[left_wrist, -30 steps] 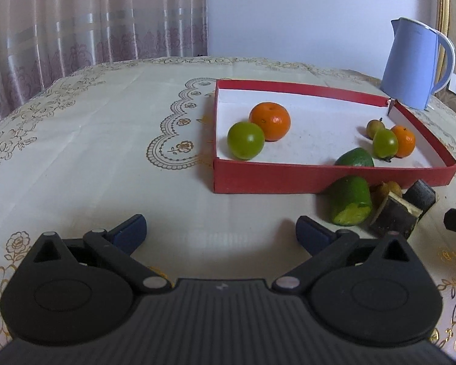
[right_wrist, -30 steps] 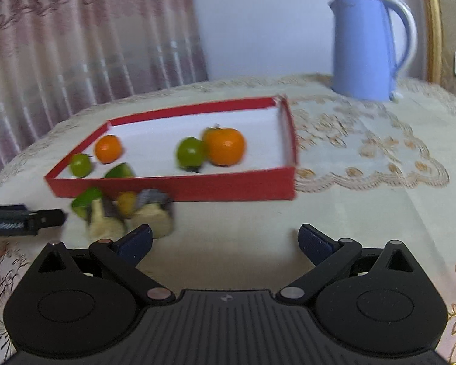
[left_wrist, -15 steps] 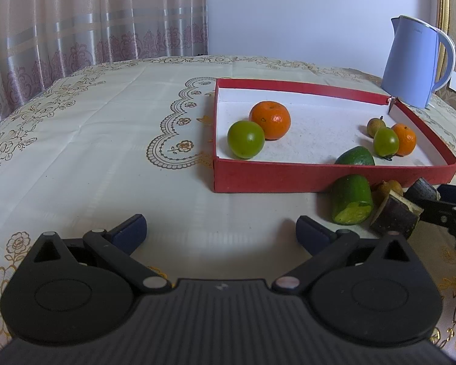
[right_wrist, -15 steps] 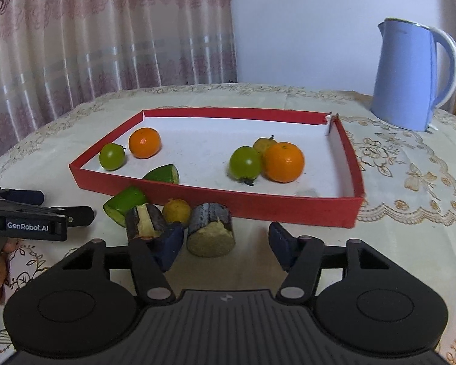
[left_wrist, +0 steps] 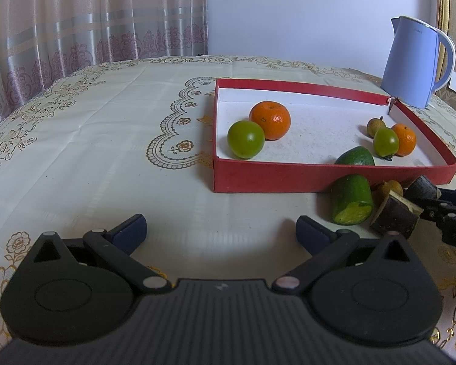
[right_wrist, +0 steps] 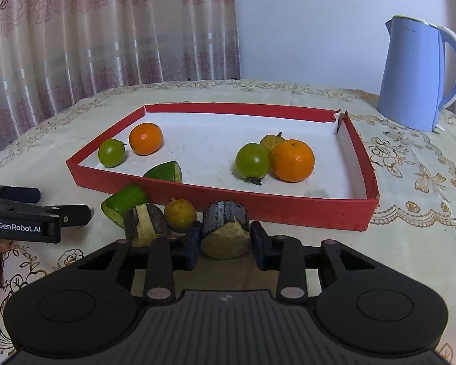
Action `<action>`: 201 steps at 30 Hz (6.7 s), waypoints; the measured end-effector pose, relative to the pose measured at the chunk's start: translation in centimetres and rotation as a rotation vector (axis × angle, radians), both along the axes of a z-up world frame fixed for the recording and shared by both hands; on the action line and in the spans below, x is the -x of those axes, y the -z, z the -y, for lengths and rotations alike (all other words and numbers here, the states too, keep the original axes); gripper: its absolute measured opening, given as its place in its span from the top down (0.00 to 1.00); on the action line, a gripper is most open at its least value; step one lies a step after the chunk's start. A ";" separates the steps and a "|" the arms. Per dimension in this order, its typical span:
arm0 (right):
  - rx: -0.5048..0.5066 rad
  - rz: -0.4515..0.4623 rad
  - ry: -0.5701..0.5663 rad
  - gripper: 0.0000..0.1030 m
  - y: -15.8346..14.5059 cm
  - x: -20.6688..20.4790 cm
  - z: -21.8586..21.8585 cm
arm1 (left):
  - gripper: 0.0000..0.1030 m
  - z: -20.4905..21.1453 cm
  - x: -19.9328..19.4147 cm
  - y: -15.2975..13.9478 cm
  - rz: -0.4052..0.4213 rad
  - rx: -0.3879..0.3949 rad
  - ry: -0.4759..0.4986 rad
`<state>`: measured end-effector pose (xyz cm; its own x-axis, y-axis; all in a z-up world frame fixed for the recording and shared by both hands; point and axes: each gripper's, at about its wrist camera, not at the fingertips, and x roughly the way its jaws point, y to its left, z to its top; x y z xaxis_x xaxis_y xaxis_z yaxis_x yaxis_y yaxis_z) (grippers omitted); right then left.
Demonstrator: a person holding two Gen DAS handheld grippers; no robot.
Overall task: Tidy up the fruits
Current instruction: 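Move the right gripper to the cut eggplant chunk and close it, then carry the eggplant chunk with the right gripper into the tray, release, then move the left gripper to the green cucumber chunk and close it, then lift the cucumber chunk with the left gripper into the tray, release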
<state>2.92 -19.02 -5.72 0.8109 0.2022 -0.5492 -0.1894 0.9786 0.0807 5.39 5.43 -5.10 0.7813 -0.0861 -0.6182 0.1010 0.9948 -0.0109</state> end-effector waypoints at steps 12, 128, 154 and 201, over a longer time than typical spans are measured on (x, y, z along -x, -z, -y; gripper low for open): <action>-0.005 0.003 0.036 0.67 -0.1 0.1 0.2 | 0.00 0.0 0.0 0.0 0.000 0.000 0.000; 0.047 -0.052 0.165 0.09 0.7 0.5 6.1 | 0.00 3.9 1.6 -1.9 0.087 -0.067 0.073; 0.047 -0.052 0.164 0.08 0.7 0.6 6.1 | 0.16 6.9 -0.3 -0.8 0.019 0.000 0.218; 0.048 -0.051 0.163 0.08 0.7 0.6 6.1 | 0.85 6.3 1.2 -4.1 0.113 -0.073 0.204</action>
